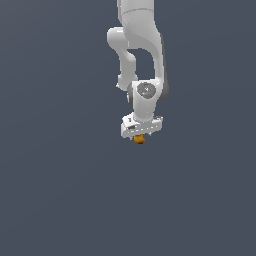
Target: Pick up the object and move it to a goal position.
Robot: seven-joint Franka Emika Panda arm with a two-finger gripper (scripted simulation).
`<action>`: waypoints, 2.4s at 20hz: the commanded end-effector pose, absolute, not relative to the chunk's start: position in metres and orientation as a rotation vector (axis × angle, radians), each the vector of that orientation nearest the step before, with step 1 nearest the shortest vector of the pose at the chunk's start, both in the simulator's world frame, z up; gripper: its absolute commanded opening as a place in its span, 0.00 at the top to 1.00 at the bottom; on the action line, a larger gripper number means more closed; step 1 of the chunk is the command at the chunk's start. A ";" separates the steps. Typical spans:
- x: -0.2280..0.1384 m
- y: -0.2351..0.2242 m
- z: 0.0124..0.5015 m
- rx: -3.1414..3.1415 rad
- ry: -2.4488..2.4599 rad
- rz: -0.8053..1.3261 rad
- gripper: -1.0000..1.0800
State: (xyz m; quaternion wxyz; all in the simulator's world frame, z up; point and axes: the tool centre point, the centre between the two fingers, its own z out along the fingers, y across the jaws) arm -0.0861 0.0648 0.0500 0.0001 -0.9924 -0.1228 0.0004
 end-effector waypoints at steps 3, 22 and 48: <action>-0.086 0.065 0.037 -3.118 -0.387 0.000 0.04; -0.083 0.062 0.042 -3.118 -0.387 0.000 1.00; 0.001 -0.032 0.235 -3.115 -0.388 0.000 1.00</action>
